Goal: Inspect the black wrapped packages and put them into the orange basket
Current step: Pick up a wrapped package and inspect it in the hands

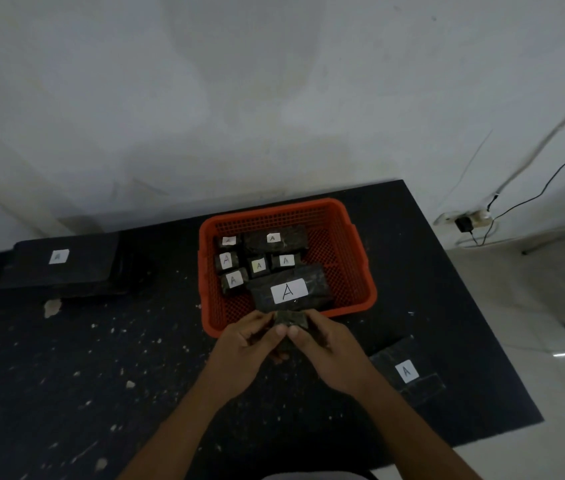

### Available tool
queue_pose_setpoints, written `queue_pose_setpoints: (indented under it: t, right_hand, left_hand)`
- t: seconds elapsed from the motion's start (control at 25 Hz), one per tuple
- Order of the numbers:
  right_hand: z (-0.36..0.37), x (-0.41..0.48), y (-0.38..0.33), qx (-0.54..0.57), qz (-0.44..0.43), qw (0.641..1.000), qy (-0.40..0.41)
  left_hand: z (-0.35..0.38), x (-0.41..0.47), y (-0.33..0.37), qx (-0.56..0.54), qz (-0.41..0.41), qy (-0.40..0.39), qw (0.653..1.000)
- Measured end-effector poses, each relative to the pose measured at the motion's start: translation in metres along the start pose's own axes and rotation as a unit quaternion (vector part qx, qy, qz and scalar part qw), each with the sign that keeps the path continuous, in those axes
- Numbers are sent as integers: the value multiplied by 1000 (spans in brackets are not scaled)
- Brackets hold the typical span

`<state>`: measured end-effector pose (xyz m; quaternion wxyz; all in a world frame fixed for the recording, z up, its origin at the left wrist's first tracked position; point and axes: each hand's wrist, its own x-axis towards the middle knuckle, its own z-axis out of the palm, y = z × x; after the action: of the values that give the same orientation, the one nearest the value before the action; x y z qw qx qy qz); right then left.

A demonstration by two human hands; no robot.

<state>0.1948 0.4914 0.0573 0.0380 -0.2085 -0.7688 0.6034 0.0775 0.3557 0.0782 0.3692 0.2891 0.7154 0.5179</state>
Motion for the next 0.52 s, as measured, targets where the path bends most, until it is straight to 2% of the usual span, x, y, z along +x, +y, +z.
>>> queue_pose_setpoints:
  t: [0.16, 0.36, 0.52]
  right_hand:
    - [-11, 2, -1, 84, 28, 996, -32]
    - [-21, 11, -1, 44, 38, 998, -34]
    - [-13, 14, -1, 38, 65, 997, -37]
  left_hand:
    - [-1, 8, 0, -4, -28, 31, 999]
    - [-7, 21, -3, 11, -35, -16, 999]
    - [-6, 28, -13, 33, -28, 20, 999]
